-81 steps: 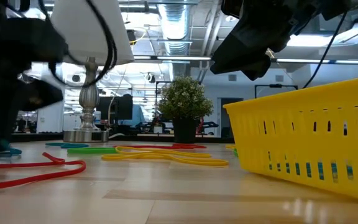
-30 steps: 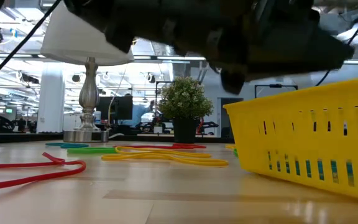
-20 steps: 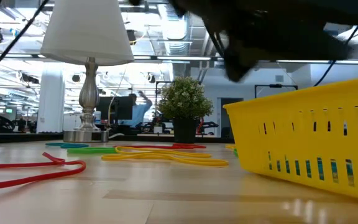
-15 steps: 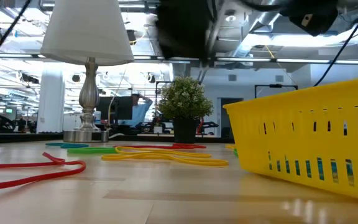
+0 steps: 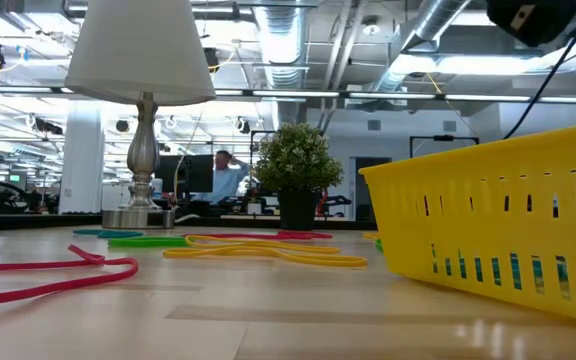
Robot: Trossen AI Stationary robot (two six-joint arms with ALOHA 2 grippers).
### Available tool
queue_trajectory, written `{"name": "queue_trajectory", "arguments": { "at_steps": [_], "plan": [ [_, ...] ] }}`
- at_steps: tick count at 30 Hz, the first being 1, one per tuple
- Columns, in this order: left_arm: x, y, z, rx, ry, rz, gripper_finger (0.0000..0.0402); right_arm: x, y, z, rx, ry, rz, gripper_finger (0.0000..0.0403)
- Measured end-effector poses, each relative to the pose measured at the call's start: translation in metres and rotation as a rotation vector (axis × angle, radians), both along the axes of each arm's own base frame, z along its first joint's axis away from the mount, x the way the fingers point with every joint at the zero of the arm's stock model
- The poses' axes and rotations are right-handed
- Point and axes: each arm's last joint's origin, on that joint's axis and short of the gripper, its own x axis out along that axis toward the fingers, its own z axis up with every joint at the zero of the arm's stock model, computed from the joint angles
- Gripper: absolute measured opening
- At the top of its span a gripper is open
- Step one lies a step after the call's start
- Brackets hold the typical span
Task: Pick and place items into bin
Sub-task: Put the bottom blue rubber band into the bin
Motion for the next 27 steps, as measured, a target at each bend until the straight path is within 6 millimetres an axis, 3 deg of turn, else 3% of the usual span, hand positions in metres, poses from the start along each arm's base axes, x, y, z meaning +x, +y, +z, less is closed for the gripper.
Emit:
{"name": "queue_trajectory", "arguments": {
  "at_steps": [4,13,23,27],
  "plan": [
    [-0.011,-0.019,-0.024,-0.069,-0.002,0.026,0.0127,0.004,0.000,-0.004,-0.022,0.003,-0.024,0.0109],
    [-0.020,-0.049,-0.098,-0.202,0.266,0.065,0.0127,0.017,0.005,-0.024,-0.050,0.066,-0.022,0.0109],
    [-0.031,-0.033,-0.146,-0.080,0.415,0.226,0.0127,0.025,0.014,-0.038,-0.040,0.101,0.011,0.0109],
    [-0.031,-0.036,-0.160,-0.120,0.477,0.110,0.0127,0.027,0.015,-0.040,-0.037,0.099,0.012,0.0109]
  ]
}}
